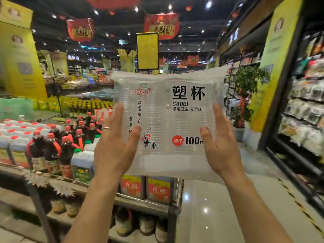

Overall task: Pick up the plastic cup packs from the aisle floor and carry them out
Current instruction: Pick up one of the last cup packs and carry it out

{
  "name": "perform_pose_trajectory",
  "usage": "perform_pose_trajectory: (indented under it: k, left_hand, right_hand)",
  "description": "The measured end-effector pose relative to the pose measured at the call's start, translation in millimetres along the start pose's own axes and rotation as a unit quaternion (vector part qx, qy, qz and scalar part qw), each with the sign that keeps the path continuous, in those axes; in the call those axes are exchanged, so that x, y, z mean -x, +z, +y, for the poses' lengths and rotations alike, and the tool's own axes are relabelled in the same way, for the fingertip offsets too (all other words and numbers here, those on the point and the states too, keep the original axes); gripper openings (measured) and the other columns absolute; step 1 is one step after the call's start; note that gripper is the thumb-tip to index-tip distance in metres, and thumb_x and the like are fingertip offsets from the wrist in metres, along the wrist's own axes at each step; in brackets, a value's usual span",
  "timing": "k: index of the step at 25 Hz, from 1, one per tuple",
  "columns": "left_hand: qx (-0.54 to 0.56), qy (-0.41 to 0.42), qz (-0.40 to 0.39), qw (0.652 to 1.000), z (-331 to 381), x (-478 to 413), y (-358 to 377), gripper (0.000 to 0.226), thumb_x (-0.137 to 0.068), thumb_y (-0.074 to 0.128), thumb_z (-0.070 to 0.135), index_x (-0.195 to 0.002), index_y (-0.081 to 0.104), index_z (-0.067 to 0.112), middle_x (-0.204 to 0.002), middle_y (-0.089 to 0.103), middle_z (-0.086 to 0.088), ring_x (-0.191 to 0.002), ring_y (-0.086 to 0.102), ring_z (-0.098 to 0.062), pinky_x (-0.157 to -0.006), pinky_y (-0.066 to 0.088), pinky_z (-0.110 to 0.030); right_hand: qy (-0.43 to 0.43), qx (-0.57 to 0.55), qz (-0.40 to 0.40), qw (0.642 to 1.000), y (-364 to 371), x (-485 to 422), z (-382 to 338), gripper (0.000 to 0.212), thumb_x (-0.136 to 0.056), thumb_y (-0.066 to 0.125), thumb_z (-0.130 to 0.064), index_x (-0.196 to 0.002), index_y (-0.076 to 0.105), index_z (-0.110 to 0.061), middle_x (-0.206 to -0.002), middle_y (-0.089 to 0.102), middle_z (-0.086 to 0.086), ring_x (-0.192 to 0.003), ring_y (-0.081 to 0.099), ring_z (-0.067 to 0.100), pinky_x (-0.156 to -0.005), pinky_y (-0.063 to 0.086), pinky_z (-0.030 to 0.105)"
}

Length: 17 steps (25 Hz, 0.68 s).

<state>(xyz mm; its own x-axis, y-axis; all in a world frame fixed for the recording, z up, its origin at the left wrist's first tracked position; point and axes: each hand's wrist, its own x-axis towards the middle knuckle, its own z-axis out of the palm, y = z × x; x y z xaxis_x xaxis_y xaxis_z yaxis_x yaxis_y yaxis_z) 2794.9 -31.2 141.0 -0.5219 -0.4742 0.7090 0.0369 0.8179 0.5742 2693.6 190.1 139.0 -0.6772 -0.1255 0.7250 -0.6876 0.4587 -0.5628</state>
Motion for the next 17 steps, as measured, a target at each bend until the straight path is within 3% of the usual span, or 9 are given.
perform_pose_trajectory:
  k: [3,6,8,12,17]
  left_hand:
    - [0.013,0.026,-0.016,0.999,20.2,-5.3,26.7,0.069,-0.096,0.046,0.050,-0.154,0.009,0.045,-0.160,0.025,0.000,-0.144,0.027,-0.020,-0.100,0.038,-0.047]
    - [0.022,0.045,-0.032,0.998,37.7,-5.3,57.0,0.070,-0.096,0.047,0.048,-0.154,0.009,0.043,-0.152,0.034,-0.004,-0.129,0.044,-0.029,-0.083,0.040,-0.041]
    - [0.033,0.052,-0.037,0.997,53.2,-4.8,80.1,0.069,-0.096,0.045,0.050,-0.154,0.008,0.044,-0.151,0.035,-0.005,-0.130,0.043,-0.028,-0.085,0.041,-0.042]
    - [0.047,0.069,-0.038,0.996,88.6,-4.9,126.5,0.072,-0.089,0.037,0.057,-0.153,0.009,0.044,-0.152,0.035,-0.006,-0.133,0.041,-0.027,-0.091,0.044,-0.047]
    - [0.039,0.083,-0.039,0.995,141.4,-6.7,210.6,0.072,-0.088,0.035,0.059,-0.153,0.006,0.045,-0.151,0.035,-0.008,-0.130,0.044,-0.030,-0.083,0.043,-0.044]
  right_hand:
    - [0.023,0.015,0.041,0.999,-23.0,1.9,15.5,0.064,-0.092,0.037,-0.051,-0.149,0.009,-0.053,-0.158,0.025,-0.002,-0.139,0.024,0.008,-0.100,0.033,0.034]
    - [0.016,0.026,0.055,0.998,-46.7,-0.1,32.7,0.061,-0.099,0.042,-0.043,-0.146,0.006,-0.059,-0.158,0.023,-0.009,-0.132,0.027,0.001,-0.096,0.035,0.035]
    - [0.025,0.036,0.068,0.997,-64.9,-5.1,50.7,0.060,-0.100,0.045,-0.038,-0.150,0.013,-0.049,-0.156,0.025,-0.007,-0.128,0.026,-0.005,-0.093,0.033,0.032]
    - [0.046,0.033,0.088,0.994,-96.5,-21.0,91.7,0.060,-0.099,0.047,-0.038,-0.150,0.017,-0.048,-0.153,0.029,-0.006,-0.134,0.033,0.008,-0.092,0.033,0.032]
    - [0.043,0.031,0.094,0.994,-138.7,-55.0,172.0,0.061,-0.099,0.049,-0.036,-0.152,0.018,-0.043,-0.151,0.031,-0.007,-0.120,0.031,-0.004,-0.090,0.032,0.028]
